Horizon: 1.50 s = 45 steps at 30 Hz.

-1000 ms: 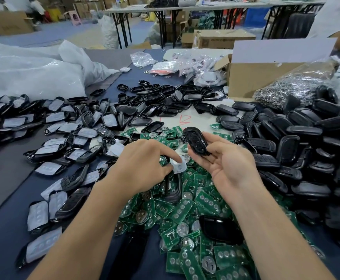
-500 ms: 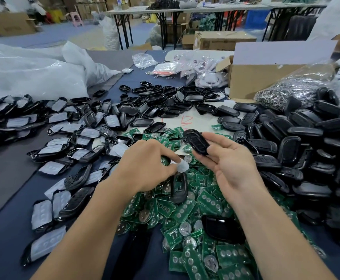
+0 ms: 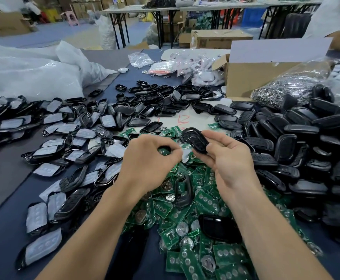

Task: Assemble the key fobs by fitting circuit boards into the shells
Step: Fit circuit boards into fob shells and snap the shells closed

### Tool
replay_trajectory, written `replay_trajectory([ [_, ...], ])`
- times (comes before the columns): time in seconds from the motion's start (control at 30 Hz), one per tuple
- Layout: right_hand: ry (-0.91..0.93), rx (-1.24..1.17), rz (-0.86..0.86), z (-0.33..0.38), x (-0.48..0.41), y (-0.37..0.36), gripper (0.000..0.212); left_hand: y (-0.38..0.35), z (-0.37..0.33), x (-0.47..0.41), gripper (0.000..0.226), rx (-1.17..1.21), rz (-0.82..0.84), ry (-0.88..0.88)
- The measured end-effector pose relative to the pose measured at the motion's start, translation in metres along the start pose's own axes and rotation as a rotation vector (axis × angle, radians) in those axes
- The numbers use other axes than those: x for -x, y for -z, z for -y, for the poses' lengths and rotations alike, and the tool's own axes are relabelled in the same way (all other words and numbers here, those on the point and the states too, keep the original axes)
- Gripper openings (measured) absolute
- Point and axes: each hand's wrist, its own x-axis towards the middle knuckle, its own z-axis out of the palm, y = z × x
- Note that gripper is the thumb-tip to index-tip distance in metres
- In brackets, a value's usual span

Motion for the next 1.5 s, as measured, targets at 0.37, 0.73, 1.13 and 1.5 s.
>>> replay_trajectory([
  [0.37, 0.068, 0.040, 0.068, -0.006, 0.014, -0.014, 0.028, -0.025, -0.011, -0.002, 0.013, 0.650, -0.216, 0.329],
  [0.73, -0.022, -0.013, 0.066, -0.004, 0.017, -0.015, 0.022, -0.028, -0.005, -0.003, 0.012, 0.531, -0.288, 0.269],
  [1.13, -0.044, -0.064, 0.076, -0.003, 0.017, -0.013, 0.027, -0.024, 0.001, -0.004, 0.015, 0.458, -0.329, 0.249],
  [1.5, 0.036, 0.000, 0.055, -0.005, 0.015, -0.011, 0.036, -0.022, -0.004, -0.006, 0.023, 0.534, -0.179, 0.295],
])
